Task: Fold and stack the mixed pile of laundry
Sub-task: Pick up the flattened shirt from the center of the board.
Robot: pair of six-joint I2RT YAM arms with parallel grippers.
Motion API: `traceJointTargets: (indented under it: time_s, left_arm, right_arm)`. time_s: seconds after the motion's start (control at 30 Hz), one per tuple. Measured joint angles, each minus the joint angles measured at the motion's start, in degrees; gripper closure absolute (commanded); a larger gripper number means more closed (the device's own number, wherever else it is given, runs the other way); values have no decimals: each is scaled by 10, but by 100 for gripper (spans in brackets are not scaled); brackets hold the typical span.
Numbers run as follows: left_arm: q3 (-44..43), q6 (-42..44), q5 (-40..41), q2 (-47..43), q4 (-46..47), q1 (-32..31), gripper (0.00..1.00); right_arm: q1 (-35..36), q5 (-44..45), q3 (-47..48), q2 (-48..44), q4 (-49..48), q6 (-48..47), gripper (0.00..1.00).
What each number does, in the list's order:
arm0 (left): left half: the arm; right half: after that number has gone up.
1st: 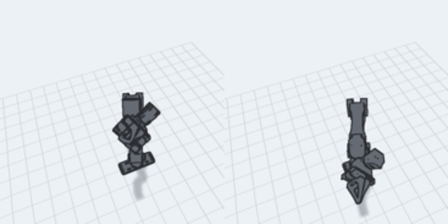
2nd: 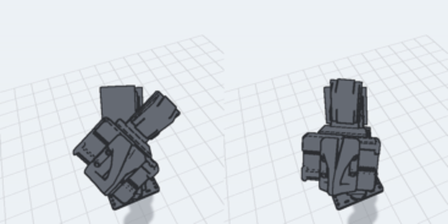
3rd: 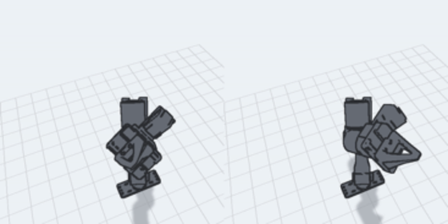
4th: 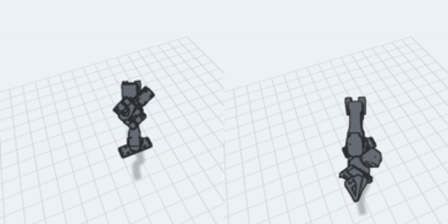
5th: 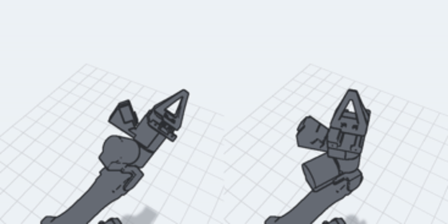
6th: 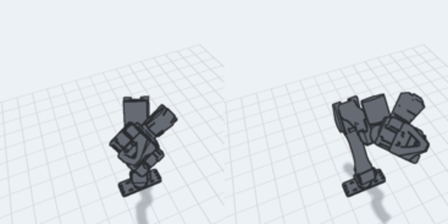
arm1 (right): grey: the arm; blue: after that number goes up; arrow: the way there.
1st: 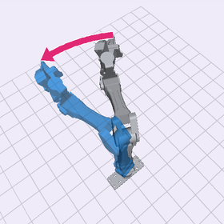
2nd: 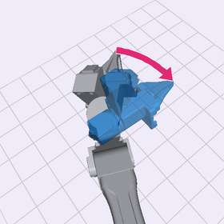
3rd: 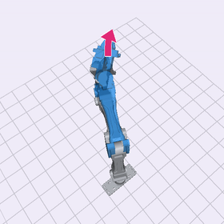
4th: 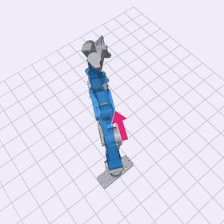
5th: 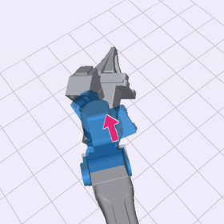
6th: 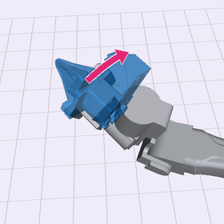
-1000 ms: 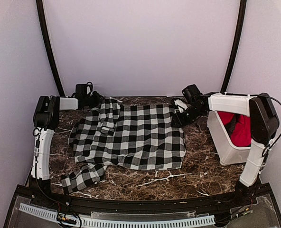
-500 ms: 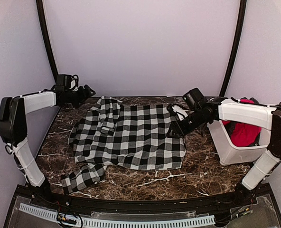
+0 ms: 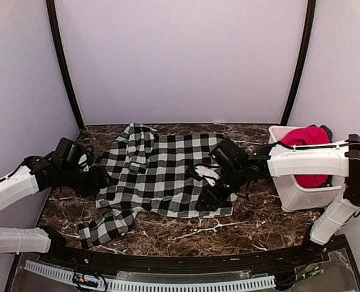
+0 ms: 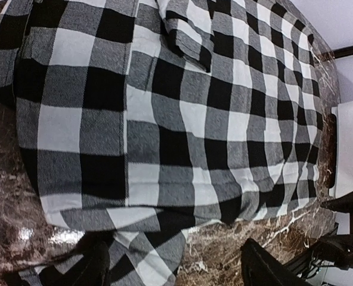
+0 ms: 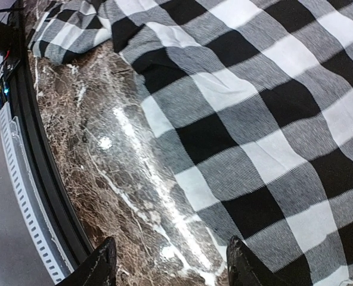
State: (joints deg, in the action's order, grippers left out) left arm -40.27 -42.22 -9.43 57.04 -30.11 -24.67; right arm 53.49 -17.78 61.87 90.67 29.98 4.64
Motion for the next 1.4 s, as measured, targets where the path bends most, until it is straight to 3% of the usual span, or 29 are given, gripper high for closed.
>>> traceJointTargets:
  time_s: [0.13, 0.3, 0.5, 0.77, 1.1, 1.2, 1.3, 1.4]
  left_arm:
    - [-3, -40, 32, -73, -76, -53, 16]
    - [-56, -66, 80, -52, -139, -40, 8]
    - [-97, -46, 36, -55, -136, 144, 8]
    - [-152, 8, -38, -45, -143, 267, 7]
    - [-152, 37, -99, -20, -141, 305, 7]
    - [-152, 41, -105, -19, -141, 309, 7]
    - [-152, 44, -109, -19, -137, 313, 7]
    - [-152, 47, -111, -17, -132, 319, 7]
  right_arm:
    - [44, 7, 22, 21, -44, -8, 41]
    - [89, 16, 136, 112, -100, -21, 40]
    - [156, 17, 303, 245, -140, -49, 38]
    - [216, -2, 426, 382, -144, -78, 35]
    - [228, 20, 554, 514, -112, -112, 31]
    - [229, 35, 588, 539, -97, -123, 33]
    - [231, 49, 605, 555, -81, -136, 43]
    - [236, 60, 608, 564, -66, -146, 61]
